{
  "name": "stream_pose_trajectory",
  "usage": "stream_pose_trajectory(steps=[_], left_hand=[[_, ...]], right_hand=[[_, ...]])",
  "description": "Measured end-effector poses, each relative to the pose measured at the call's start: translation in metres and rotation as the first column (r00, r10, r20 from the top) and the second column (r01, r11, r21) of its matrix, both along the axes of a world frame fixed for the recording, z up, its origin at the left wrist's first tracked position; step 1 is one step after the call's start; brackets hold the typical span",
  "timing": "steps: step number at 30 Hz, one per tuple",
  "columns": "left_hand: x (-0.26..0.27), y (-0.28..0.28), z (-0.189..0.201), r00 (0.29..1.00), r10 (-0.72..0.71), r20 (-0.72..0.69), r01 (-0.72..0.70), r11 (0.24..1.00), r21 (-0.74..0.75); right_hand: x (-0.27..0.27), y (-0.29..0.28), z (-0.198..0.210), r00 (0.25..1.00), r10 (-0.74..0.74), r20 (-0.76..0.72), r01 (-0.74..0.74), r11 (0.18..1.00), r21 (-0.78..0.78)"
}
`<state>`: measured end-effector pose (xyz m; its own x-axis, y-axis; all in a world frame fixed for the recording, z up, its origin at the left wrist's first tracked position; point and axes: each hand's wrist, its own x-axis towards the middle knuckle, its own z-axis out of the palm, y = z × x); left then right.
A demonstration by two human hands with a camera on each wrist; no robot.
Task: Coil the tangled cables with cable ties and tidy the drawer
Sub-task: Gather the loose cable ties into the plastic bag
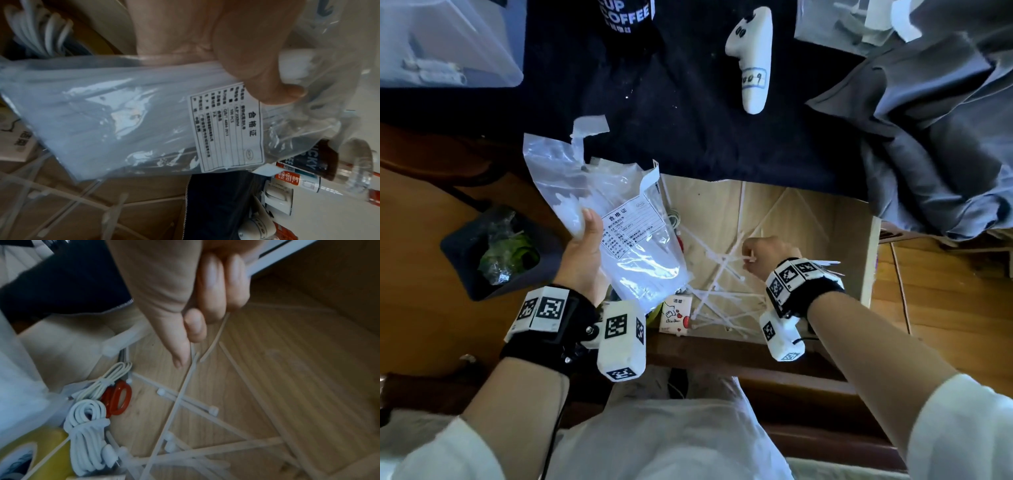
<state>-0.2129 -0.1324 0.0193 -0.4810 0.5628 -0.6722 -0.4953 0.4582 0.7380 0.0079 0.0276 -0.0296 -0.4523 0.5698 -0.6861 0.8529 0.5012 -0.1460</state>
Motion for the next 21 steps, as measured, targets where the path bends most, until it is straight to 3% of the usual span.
stream_pose_trajectory(steps=[5,7,12,15,21], left_hand=[[-0.002,-0.009,-0.012,0.994,-0.081,-0.068,0.078,0.996,-0.037],[-0.001,-0.011,-0.013,0.998,-0.037,-0.046,0.037,0.999,-0.019],[-0.001,-0.012,-0.014,0.995,0.093,0.030,-0.094,0.995,0.030],[-0.005,-0.016,-0.015,0.995,0.085,0.053,-0.086,0.996,0.016],[0.004,-0.015,-0.008,0.999,0.042,0.003,-0.041,0.999,-0.013]], right_hand=[[-0.022,-0.007,-0.037,0.993,0.111,-0.028,-0.113,0.988,-0.102],[-0.028,-0.014,-0.050,0.981,0.195,-0.012,-0.195,0.976,-0.096],[-0.029,-0.020,-0.074,0.984,0.175,0.024,-0.173,0.981,-0.085],[-0.017,-0.020,-0.073,0.997,0.080,0.023,-0.079,0.996,-0.044],[0.018,-0.010,-0.046,0.970,-0.200,-0.135,0.198,0.980,-0.032]])
